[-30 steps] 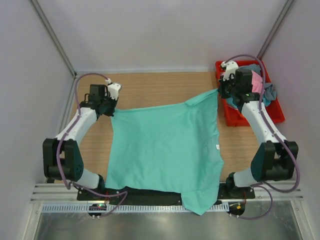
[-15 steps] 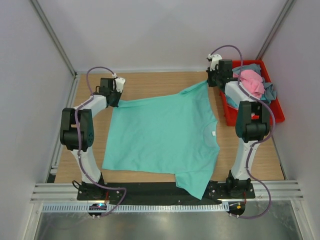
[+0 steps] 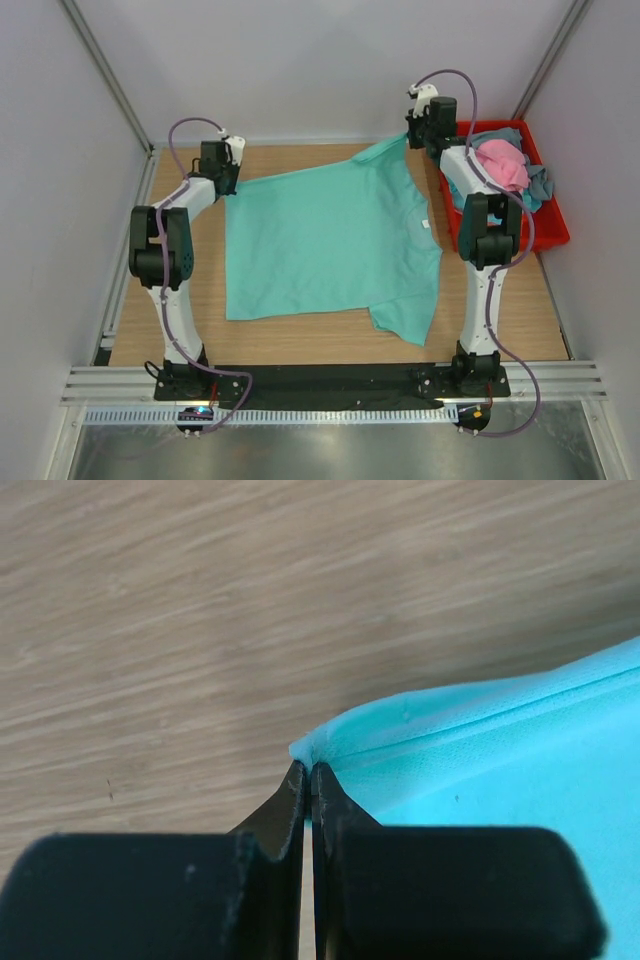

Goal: Fold and stack the t-shirts
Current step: Flatten the tshirt out, then fold the tshirt

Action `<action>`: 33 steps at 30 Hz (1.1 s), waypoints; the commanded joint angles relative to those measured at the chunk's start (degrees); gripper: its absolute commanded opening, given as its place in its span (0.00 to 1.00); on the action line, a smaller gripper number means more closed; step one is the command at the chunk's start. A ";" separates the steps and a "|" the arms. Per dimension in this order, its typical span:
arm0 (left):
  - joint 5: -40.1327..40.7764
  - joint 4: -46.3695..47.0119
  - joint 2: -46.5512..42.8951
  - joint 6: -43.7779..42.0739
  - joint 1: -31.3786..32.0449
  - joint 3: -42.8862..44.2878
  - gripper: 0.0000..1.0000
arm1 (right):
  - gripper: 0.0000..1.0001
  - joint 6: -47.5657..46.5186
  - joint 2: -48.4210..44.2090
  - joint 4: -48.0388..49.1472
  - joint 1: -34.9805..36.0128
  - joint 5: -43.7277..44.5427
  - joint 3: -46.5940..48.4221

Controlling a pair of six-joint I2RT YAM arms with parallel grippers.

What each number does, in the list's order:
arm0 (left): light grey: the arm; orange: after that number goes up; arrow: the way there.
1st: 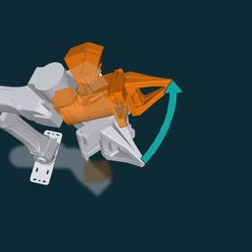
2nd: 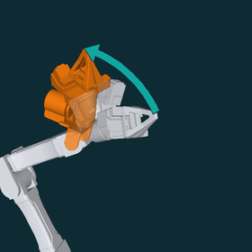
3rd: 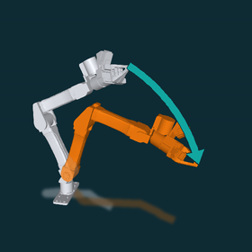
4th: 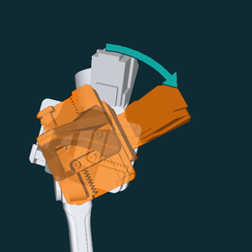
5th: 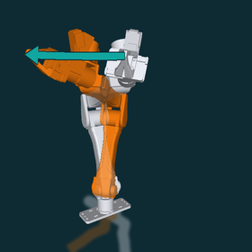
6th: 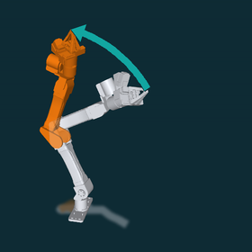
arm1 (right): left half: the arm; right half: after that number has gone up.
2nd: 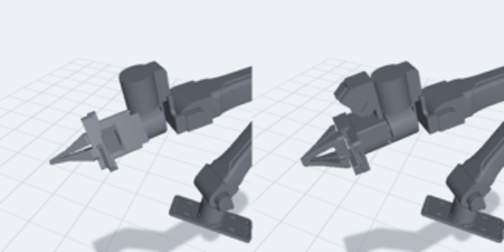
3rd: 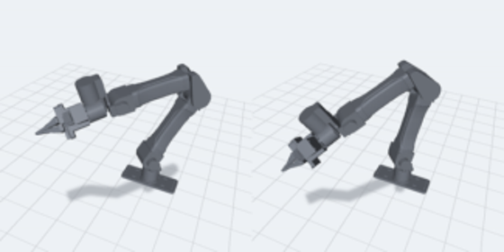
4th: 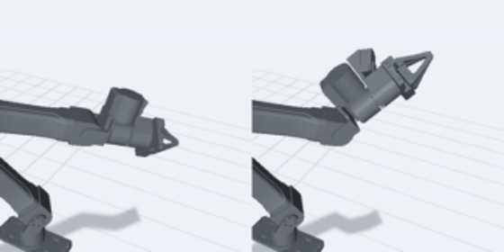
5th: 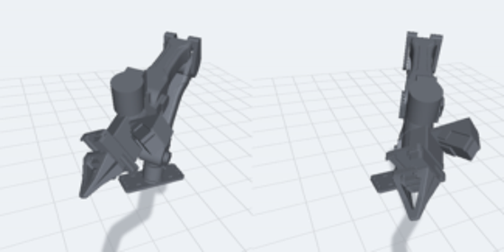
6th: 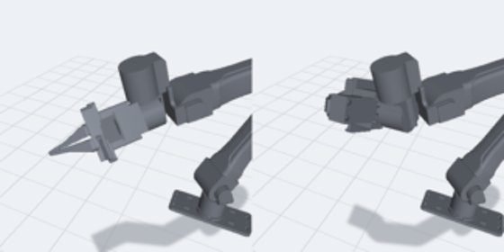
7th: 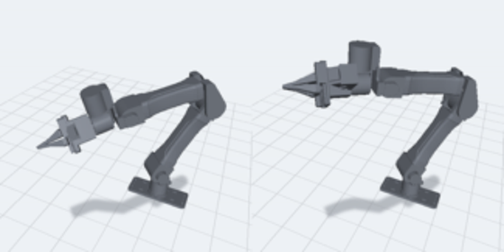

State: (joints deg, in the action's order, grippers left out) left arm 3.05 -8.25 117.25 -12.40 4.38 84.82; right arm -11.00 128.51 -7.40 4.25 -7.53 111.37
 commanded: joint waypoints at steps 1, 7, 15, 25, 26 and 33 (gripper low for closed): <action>2.23 2.45 1.48 0.71 -0.87 4.38 0.00 | 0.01 0.02 0.95 1.07 0.05 2.34 5.16; -0.23 1.48 -0.18 1.42 -0.52 5.01 0.00 | 0.01 -0.07 -4.73 3.35 -0.03 2.17 -3.84; -1.03 0.34 -5.27 0.36 0.54 5.27 0.00 | 0.01 -1.74 -12.22 5.20 -0.03 2.87 -12.93; -2.43 -1.33 -13.26 0.71 2.30 0.10 0.00 | 0.01 -0.95 -21.09 4.85 -0.12 1.99 -21.62; -2.52 -1.33 -14.15 0.80 2.38 -0.70 0.00 | 0.01 -1.21 -22.15 4.68 -0.03 1.73 -22.59; -4.35 -2.91 -21.18 0.72 2.56 -8.86 0.00 | 0.01 -1.56 -32.08 2.92 -0.03 0.32 -32.87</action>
State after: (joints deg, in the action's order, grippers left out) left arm 0.49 -10.48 99.74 -11.99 7.05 78.65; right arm -12.08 101.67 -5.63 4.36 -6.17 81.41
